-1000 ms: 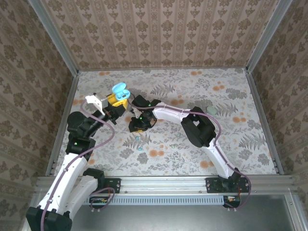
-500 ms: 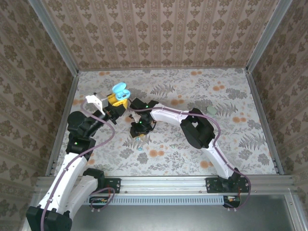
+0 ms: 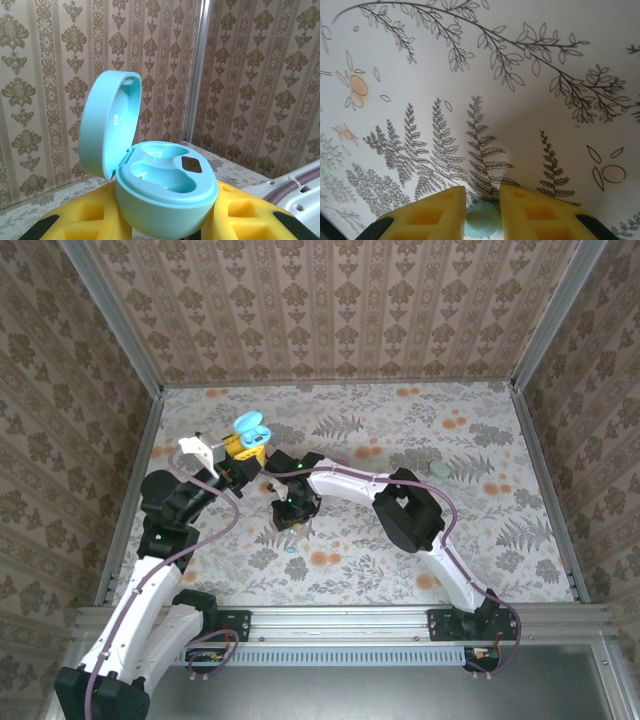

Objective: Insert the wireless bluetooth earbuds into the charging case

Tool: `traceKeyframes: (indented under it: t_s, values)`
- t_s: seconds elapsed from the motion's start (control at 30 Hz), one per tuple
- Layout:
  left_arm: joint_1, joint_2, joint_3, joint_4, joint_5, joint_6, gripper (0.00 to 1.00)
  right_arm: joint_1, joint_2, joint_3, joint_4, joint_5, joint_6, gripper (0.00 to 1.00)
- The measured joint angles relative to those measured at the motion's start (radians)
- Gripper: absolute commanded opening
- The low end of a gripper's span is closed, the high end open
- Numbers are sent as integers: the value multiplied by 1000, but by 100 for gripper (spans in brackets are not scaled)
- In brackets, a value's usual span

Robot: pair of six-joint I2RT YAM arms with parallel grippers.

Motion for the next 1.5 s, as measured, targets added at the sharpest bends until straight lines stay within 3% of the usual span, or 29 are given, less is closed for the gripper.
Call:
traceKeyframes:
  t_s: [0.2,0.87,1.5]
  values:
    - [0,3,0,3,0,0,29,3,-29,-43,18,42,24,25]
    - [-14,34,1,11,0,0,29,-83,-379,-585,183,159,264,27]
    - [-44,66,14,27,0,0,29,-106,-503,-750,317,93,364,34]
